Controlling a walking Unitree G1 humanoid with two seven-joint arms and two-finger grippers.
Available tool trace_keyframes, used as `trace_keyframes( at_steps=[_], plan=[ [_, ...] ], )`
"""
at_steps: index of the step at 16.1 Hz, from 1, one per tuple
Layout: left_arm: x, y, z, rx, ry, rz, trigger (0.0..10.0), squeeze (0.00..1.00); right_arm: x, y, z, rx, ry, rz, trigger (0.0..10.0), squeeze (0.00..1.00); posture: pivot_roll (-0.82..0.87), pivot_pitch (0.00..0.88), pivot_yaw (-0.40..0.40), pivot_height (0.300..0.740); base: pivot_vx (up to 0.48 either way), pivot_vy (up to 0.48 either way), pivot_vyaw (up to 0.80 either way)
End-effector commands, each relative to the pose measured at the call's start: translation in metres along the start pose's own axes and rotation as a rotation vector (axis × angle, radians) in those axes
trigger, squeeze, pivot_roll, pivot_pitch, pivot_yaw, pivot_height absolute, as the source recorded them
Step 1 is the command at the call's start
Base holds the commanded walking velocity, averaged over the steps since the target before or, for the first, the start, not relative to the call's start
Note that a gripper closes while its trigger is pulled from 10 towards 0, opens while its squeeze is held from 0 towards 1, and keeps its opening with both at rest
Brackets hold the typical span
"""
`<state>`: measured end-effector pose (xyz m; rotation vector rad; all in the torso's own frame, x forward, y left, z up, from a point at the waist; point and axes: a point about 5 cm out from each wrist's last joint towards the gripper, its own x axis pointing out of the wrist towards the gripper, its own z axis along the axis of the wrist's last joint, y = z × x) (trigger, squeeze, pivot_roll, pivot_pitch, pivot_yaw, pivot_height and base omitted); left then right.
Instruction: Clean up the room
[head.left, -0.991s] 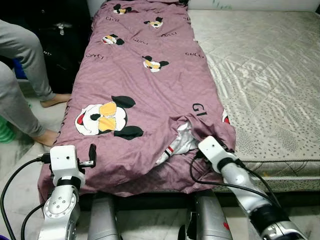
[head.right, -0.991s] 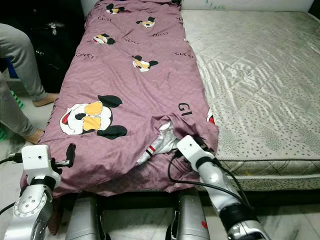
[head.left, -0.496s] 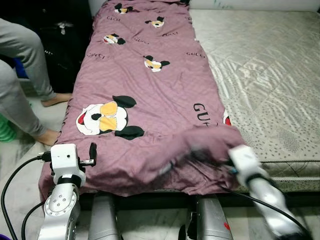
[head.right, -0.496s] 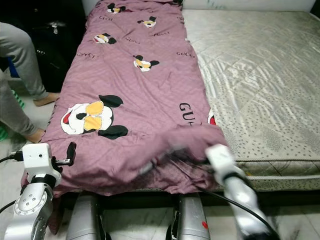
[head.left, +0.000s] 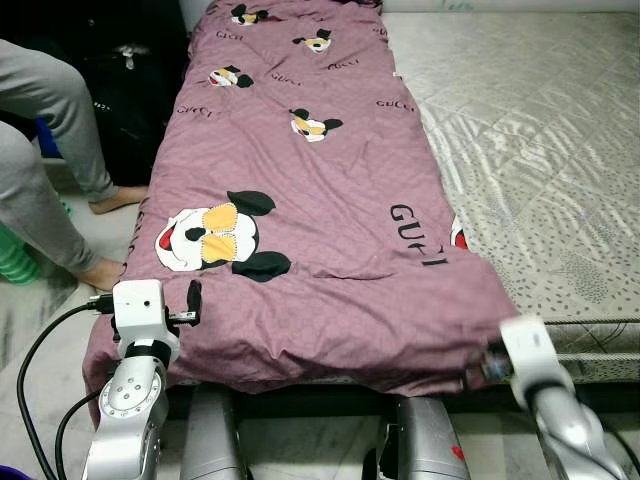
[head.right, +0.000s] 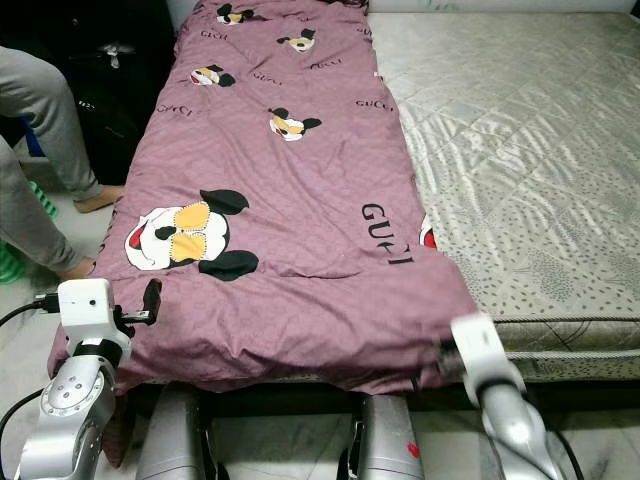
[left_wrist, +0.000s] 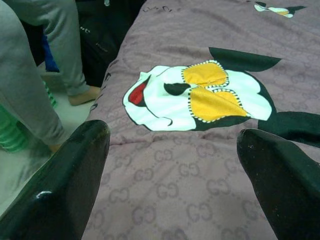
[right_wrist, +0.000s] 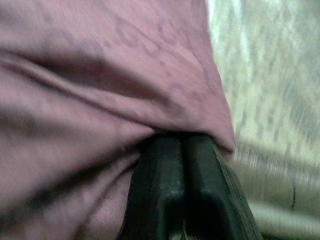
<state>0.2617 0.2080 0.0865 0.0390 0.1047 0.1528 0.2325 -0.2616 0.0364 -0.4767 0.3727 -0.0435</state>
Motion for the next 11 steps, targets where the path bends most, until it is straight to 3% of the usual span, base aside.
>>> trace_keyframes(
  at_steps=[1, 6, 9, 10, 11],
  plan=[
    [0.0, 0.002, 0.0, 0.009, -0.003, 0.002, 10.0, 0.0, -0.007, -0.007, -0.012, -0.019, 0.053, -0.013, 0.0, 0.0, 0.03, 0.079, 0.012, 0.521, 0.0, 0.0, 0.0],
    [-0.001, 0.003, -0.002, 0.0, -0.008, 0.015, 10.0, 0.0, -0.06, -0.006, -0.054, -0.018, 0.16, -0.048, 0.0, 0.0, 0.01, 0.075, -0.004, 0.521, 0.0, 0.0, 0.0],
    [0.002, 0.0, -0.002, -0.002, -0.006, 0.002, 10.0, 0.0, -0.086, 0.007, -0.078, -0.045, 0.25, -0.006, 0.0, 0.0, -0.01, 0.072, 0.003, 0.521, 0.0, 0.0, 0.0],
    [0.003, -0.001, -0.002, -0.001, -0.006, -0.001, 10.0, 0.0, -0.086, 0.006, -0.077, -0.033, 0.252, -0.022, 10.0, 0.0, -0.01, 0.07, 0.004, 0.521, 0.0, 0.0, 0.0],
    [0.004, -0.001, -0.002, -0.001, -0.007, -0.001, 10.0, 0.0, -0.082, 0.004, -0.073, -0.026, 0.228, -0.038, 10.0, 0.0, -0.01, 0.07, 0.004, 0.521, 0.0, 0.0, 0.0]
  ],
)
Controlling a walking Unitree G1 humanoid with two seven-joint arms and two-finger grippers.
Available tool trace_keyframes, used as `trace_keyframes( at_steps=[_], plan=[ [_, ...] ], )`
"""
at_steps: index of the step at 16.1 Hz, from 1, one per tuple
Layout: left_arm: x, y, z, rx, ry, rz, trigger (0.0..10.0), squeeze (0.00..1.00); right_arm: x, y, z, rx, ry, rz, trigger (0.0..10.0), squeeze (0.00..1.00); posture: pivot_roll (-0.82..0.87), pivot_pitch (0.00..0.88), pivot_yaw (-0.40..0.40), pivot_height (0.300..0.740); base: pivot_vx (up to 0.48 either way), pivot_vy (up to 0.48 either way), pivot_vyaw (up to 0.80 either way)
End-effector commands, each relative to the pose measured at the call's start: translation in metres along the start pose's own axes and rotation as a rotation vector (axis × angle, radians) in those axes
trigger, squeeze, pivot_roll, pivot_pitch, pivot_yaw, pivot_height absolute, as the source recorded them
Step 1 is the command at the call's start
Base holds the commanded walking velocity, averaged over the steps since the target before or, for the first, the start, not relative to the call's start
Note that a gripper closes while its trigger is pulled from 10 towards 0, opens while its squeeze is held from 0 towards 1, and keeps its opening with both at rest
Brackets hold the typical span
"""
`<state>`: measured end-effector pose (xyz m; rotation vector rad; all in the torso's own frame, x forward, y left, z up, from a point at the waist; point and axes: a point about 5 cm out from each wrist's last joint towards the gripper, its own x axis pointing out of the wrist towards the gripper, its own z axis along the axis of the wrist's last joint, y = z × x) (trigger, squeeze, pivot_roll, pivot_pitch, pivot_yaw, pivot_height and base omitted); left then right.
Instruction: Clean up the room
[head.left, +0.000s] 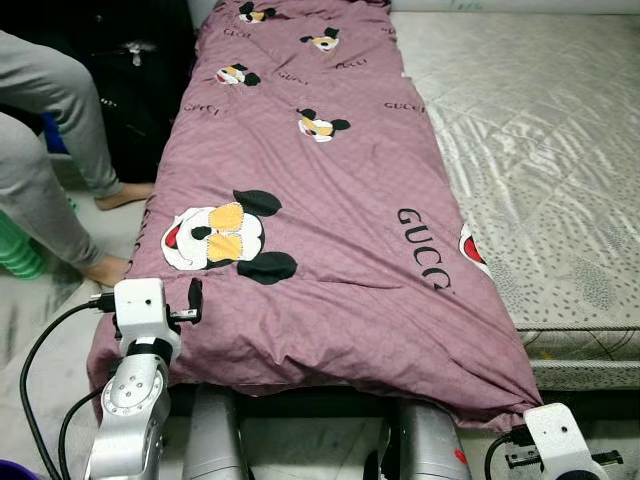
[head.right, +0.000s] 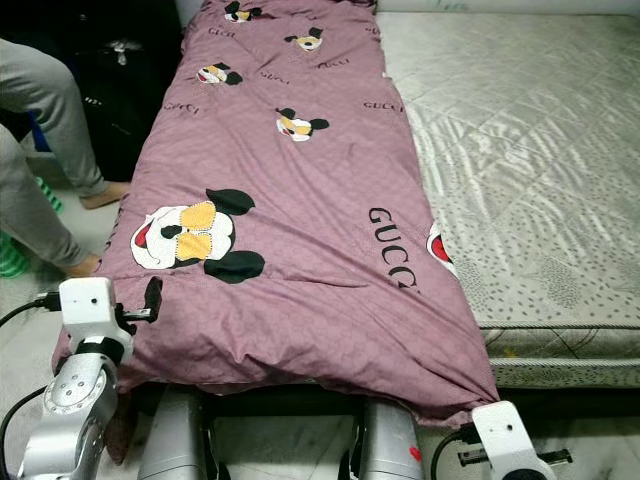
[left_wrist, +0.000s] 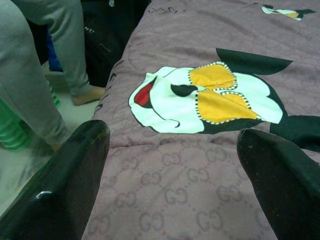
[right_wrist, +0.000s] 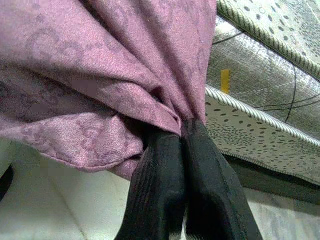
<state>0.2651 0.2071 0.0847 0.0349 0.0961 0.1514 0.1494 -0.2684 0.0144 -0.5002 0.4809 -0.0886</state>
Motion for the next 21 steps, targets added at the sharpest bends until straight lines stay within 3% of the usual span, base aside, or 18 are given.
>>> trace_keyframes(
  at_steps=[1, 2, 5, 7, 8, 11, 12, 14, 15, 17, 18, 19, 20, 21],
  plan=[
    [0.001, 0.001, -0.001, 0.004, 0.001, 0.0, 10.0, 0.0, -0.004, -0.01, -0.013, 0.024, 0.061, -0.058, 10.0, 0.0, -0.01, 0.07, 0.004, 0.521, 0.0, 0.0, 0.0],
    [0.002, 0.001, -0.001, 0.003, 0.0, 0.0, 10.0, 0.0, 0.005, -0.019, 0.001, 0.044, -0.001, -0.095, 10.0, 1.0, -0.02, 0.069, 0.005, 0.521, 0.0, 0.0, 0.0],
    [0.001, 0.002, -0.001, 0.002, -0.002, 0.003, 10.0, 0.0, 0.031, -0.054, 0.07, 0.046, -0.229, -0.272, 10.0, 1.0, -0.02, 0.069, 0.005, 0.521, 0.0, 0.0, 0.0],
    [-0.001, 0.002, -0.002, 0.001, -0.001, 0.007, 10.0, 0.0, 0.035, -0.06, 0.104, 0.041, -0.342, -0.308, 10.0, 1.0, -0.01, 0.069, -0.001, 0.521, 0.0, 0.0, 0.0],
    [-0.002, 0.003, -0.002, 0.0, 0.0, 0.005, 10.0, 0.0, 0.034, -0.059, 0.11, 0.043, -0.358, -0.312, 10.0, 1.0, -0.01, 0.069, -0.001, 0.521, 0.0, 0.0, 0.0],
    [-0.004, 0.004, -0.005, 0.002, 0.009, 0.005, 10.0, 0.0, 0.029, -0.058, 0.092, 0.017, -0.301, -0.298, 10.0, 1.0, -0.02, 0.075, -0.006, 0.521, 0.0, 0.0, 0.0],
    [-0.003, 0.002, -0.005, 0.002, 0.011, 0.003, 10.0, 0.0, 0.013, -0.049, 0.059, -0.028, -0.212, -0.251, 10.0, 1.0, -0.02, 0.075, -0.008, 0.521, 0.0, 0.0, 0.0],
    [-0.003, 0.002, -0.005, 0.001, 0.012, 0.001, 10.0, 0.0, -0.006, -0.041, 0.028, -0.039, -0.108, -0.208, 10.0, 1.0, -0.03, 0.077, -0.008, 0.521, 0.0, 0.0, 0.0],
    [-0.003, 0.002, -0.006, 0.0, 0.016, -0.003, 10.0, 0.0, -0.03, -0.037, 0.001, -0.06, -0.021, -0.174, 10.0, 1.0, -0.04, 0.085, -0.008, 0.521, 0.0, 0.0, 0.0],
    [-0.002, 0.001, -0.007, 0.0, 0.02, -0.01, 10.0, 0.0, -0.049, -0.039, -0.013, -0.067, 0.031, -0.172, 10.0, 1.0, -0.06, 0.092, -0.002, 0.521, 0.0, 0.0, 0.0],
    [-0.002, 0.001, -0.007, 0.001, 0.02, -0.011, 10.0, 0.0, -0.054, -0.045, -0.01, -0.07, 0.013, -0.2, 10.0, 1.0, -0.07, 0.091, 0.002, 0.521, 0.0, 0.0, 0.0],
    [0.001, 0.002, -0.006, 0.003, 0.017, -0.012, 10.0, 0.0, -0.054, -0.064, 0.006, -0.063, -0.055, -0.279, 10.0, 1.0, -0.08, 0.095, 0.006, 0.521, 0.0, 0.0, 0.0],
    [0.002, 0.001, -0.005, 0.002, 0.011, -0.014, 10.0, 0.0, -0.042, -0.081, 0.033, -0.041, -0.143, -0.349, 10.0, 1.0, -0.09, 0.094, 0.01, 0.521, 0.0, 0.0, 0.0],
    [0.003, 0.001, -0.004, 0.001, 0.011, -0.015, 10.0, 0.0, -0.037, -0.085, 0.045, -0.032, -0.185, -0.365, 10.0, 1.0, -0.1, 0.092, 0.011, 0.521, 0.0, 0.0, 0.0]
  ],
)
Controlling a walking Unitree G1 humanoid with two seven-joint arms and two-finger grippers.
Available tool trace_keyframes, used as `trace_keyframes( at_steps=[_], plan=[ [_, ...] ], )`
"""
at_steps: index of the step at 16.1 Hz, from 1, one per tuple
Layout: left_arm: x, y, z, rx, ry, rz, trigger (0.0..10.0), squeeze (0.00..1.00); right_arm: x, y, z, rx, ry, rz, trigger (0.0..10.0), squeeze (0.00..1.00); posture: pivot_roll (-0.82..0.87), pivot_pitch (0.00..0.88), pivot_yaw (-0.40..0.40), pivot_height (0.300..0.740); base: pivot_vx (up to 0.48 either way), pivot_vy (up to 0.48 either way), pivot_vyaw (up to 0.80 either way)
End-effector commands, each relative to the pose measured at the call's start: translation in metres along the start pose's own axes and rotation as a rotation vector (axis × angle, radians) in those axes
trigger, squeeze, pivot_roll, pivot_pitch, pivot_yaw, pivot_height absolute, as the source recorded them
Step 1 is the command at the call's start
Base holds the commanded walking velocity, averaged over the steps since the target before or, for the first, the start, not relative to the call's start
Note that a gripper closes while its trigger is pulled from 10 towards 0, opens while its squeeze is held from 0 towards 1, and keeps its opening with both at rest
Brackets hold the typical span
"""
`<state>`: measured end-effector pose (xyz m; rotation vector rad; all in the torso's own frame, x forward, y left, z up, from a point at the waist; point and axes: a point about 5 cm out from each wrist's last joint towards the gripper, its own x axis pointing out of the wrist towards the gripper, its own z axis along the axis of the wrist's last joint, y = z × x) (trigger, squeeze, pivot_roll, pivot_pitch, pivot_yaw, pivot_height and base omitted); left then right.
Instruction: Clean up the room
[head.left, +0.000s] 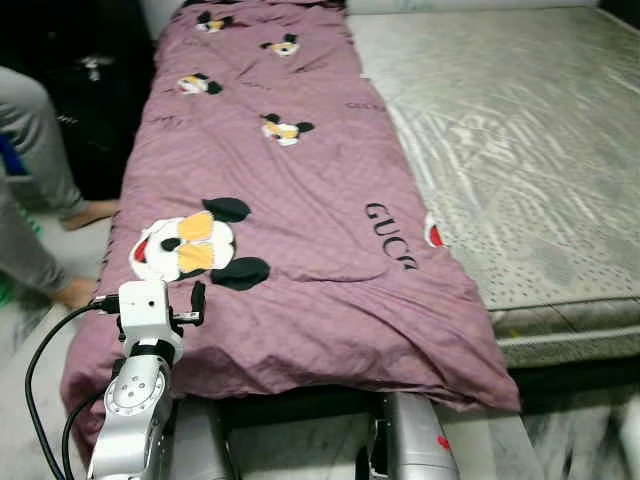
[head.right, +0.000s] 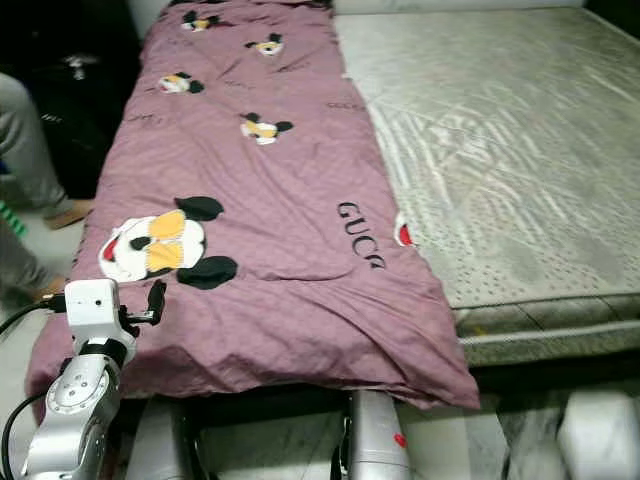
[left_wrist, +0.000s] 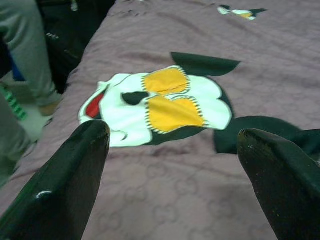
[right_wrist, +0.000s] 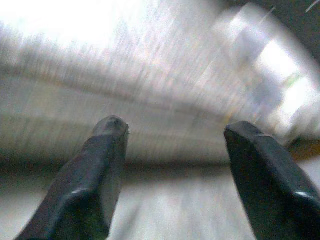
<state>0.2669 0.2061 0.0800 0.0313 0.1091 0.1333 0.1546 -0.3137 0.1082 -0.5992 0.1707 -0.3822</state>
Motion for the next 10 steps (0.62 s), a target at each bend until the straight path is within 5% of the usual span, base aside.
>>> trace_keyframes(
  at_steps=[1, 2, 5, 7, 10],
  plan=[
    [0.002, -0.001, 0.001, -0.004, -0.008, -0.003, 10.0, 0.0, 0.015, 0.001, 0.031, 0.066, -0.106, -0.016, 10.0, 1.0, -0.1, 0.085, 0.012, 0.521, 0.0, 0.0, 0.0],
    [0.003, -0.005, 0.002, -0.011, -0.018, -0.01, 10.0, 0.0, 0.031, 0.019, 0.062, 0.17, -0.203, 0.027, 10.0, 1.0, -0.09, 0.076, 0.009, 0.521, 0.0, 0.0, 0.0],
    [0.005, -0.01, 0.007, -0.033, -0.04, -0.012, 10.0, 0.0, 0.039, 0.079, 0.101, 0.362, -0.266, 0.315, 10.0, 1.0, -0.06, 0.057, -0.007, 0.521, 0.0, 0.0, 0.0],
    [0.001, -0.008, 0.007, -0.036, -0.039, -0.001, 10.0, 0.0, 0.033, 0.126, 0.096, 0.378, -0.134, 0.55, 10.0, 1.0, -0.03, 0.052, -0.021, 0.521, 0.0, 0.0, 0.0],
    [-0.003, -0.003, 0.004, -0.037, -0.036, 0.02, 10.0, 0.0, 0.021, 0.15, 0.078, 0.306, 0.005, 0.749, 10.0, 1.0, -0.03, 0.052, -0.028, 0.521, 0.0, 0.0, 0.0]
  ],
)
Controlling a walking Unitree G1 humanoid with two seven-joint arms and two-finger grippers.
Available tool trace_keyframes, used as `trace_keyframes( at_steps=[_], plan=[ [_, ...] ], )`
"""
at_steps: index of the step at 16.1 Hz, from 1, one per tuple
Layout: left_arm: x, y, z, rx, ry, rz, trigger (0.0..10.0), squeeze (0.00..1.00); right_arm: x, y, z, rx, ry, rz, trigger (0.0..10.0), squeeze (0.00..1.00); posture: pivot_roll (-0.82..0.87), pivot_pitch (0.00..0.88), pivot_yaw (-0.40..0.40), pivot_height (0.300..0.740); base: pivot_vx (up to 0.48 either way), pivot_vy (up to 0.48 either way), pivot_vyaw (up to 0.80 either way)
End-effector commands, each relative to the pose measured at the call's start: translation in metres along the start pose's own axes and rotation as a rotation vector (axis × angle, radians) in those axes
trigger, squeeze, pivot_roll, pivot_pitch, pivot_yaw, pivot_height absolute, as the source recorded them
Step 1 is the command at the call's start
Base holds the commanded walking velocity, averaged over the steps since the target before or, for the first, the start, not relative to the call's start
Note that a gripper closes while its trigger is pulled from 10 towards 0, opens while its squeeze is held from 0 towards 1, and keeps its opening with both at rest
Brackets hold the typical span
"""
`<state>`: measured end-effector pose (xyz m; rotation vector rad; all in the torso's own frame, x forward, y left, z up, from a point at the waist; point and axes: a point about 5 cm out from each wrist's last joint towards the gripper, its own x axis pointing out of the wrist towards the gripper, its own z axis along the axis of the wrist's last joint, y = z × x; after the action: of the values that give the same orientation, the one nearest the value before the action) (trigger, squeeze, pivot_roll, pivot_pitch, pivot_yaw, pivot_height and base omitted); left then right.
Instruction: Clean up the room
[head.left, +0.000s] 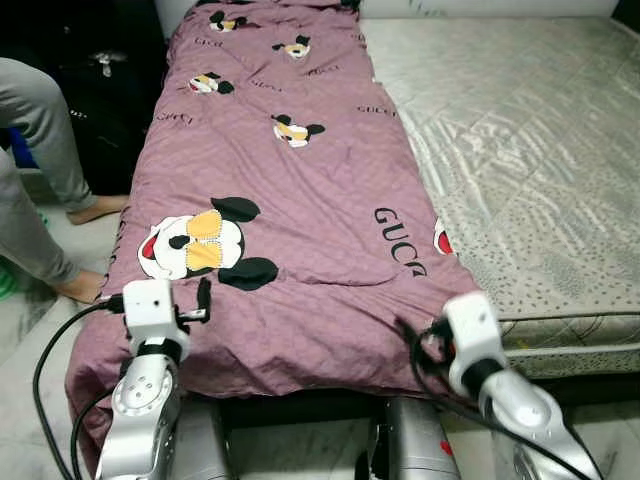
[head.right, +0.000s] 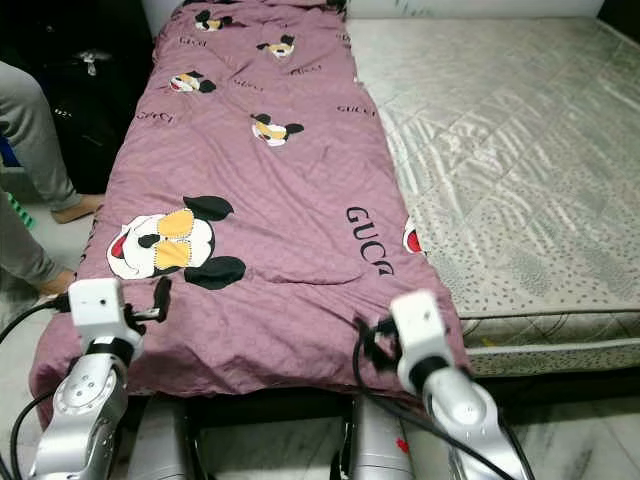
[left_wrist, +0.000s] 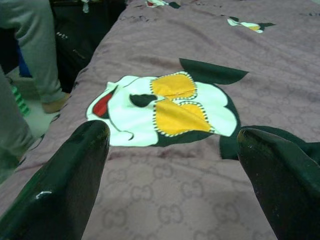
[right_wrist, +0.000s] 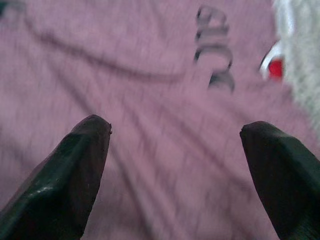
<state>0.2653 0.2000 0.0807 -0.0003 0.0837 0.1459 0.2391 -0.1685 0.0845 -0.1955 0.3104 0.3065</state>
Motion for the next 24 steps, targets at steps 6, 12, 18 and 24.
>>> trace_keyframes(
  at_steps=[6, 12, 18, 24],
  plan=[
    [0.005, -0.001, 0.003, -0.005, -0.008, 0.004, 10.0, 0.0, -0.025, -0.011, -0.071, 0.05, 0.393, 0.055, 10.0, 1.0, -0.04, 0.047, -0.024, 0.521, 0.0, 0.0, 0.0],
    [0.009, 0.0, 0.01, -0.006, -0.031, 0.008, 10.0, 0.0, 0.0, -0.052, 0.012, -0.069, -0.034, -0.213, 10.0, 1.0, -0.03, 0.032, -0.011, 0.521, 0.0, 0.0, 0.0],
    [0.006, 0.002, 0.01, -0.001, -0.029, 0.018, 10.0, 0.0, 0.023, -0.03, 0.059, 0.028, -0.253, -0.137, 10.0, 1.0, -0.02, 0.042, 0.003, 0.521, 0.0, 0.0, 0.0],
    [0.013, -0.008, 0.023, -0.042, -0.074, -0.005, 10.0, 0.0, 0.067, 0.037, 0.013, 0.13, 0.027, 0.099, 10.0, 0.41, 0.02, 0.054, -0.007, 0.521, 0.0, 0.0, 0.0]
  ],
)
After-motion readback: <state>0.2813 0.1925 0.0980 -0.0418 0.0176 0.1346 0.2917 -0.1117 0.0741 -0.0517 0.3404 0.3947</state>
